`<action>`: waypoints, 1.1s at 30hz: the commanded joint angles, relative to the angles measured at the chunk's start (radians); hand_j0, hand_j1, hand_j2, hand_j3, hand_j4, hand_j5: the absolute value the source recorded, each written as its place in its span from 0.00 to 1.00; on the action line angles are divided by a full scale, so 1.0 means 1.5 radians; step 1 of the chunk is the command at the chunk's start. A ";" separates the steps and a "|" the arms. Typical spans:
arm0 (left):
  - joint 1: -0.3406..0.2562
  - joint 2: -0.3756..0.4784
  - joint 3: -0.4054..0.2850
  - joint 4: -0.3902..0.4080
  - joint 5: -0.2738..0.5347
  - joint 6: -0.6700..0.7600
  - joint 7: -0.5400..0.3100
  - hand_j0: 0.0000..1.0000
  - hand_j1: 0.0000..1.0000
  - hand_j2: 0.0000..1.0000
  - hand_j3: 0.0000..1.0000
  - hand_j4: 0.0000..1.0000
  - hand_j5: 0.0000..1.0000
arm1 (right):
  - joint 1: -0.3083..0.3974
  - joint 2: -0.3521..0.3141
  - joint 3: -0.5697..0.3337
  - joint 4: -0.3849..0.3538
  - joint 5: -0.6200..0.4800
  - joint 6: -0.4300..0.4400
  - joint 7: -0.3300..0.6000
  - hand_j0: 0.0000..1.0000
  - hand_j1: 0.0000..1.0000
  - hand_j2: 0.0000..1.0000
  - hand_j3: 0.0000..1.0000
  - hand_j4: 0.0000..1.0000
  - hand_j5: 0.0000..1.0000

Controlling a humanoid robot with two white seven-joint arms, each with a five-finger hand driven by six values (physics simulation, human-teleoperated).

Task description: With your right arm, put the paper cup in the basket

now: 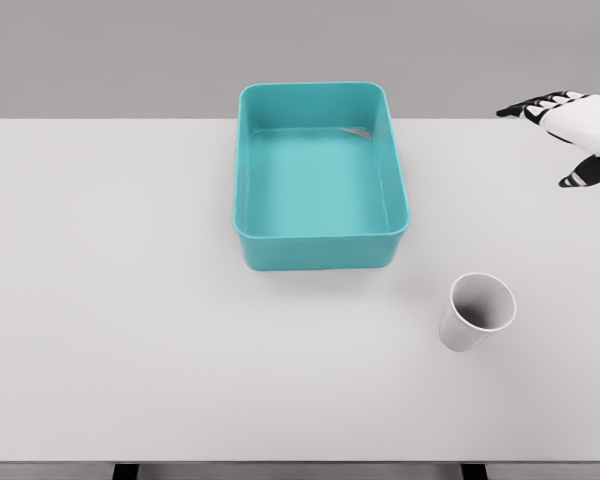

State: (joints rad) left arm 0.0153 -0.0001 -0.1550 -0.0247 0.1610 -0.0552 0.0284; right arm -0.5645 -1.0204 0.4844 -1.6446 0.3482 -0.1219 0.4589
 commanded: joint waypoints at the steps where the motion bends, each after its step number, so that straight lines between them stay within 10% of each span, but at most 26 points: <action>1: 0.000 0.000 0.000 0.000 0.000 0.000 0.000 1.00 1.00 1.00 1.00 1.00 1.00 | 0.000 0.001 0.000 -0.001 0.021 -0.001 -0.001 1.00 1.00 1.00 1.00 1.00 1.00; 9: 0.000 0.000 0.000 0.000 0.000 0.000 -0.001 1.00 1.00 1.00 1.00 1.00 1.00 | 0.005 -0.001 0.007 -0.011 0.027 -0.005 -0.011 1.00 1.00 1.00 1.00 1.00 1.00; 12: 0.000 0.000 0.000 -0.001 0.000 0.000 0.000 1.00 1.00 1.00 1.00 1.00 1.00 | 0.032 -0.036 0.007 -0.035 -0.113 -0.107 0.024 1.00 1.00 1.00 1.00 1.00 1.00; 16: 0.000 0.000 0.000 0.000 0.000 0.000 -0.001 1.00 1.00 1.00 1.00 1.00 1.00 | 0.030 -0.035 -0.053 0.154 -0.341 -0.132 0.101 1.00 1.00 1.00 1.00 1.00 1.00; 22: 0.000 0.000 0.000 0.000 0.000 0.000 0.000 1.00 1.00 1.00 1.00 1.00 1.00 | 0.036 -0.006 -0.041 0.255 -0.450 -0.145 0.101 1.00 1.00 1.00 1.00 1.00 1.00; 25: 0.000 0.000 0.000 -0.001 0.000 0.000 -0.001 1.00 1.00 1.00 1.00 1.00 1.00 | 0.071 -0.005 -0.036 0.307 -0.587 -0.259 0.101 1.00 1.00 1.00 1.00 1.00 1.00; 33: 0.000 0.000 0.000 0.000 0.000 0.000 -0.001 1.00 1.00 1.00 1.00 1.00 1.00 | 0.183 -0.070 -0.021 0.191 -0.585 -0.326 0.101 1.00 1.00 1.00 1.00 1.00 1.00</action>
State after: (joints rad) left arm 0.0153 -0.0001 -0.1549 -0.0250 0.1610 -0.0551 0.0283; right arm -0.2838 -1.0972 0.4495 -1.3133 -0.5135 -0.5974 0.6111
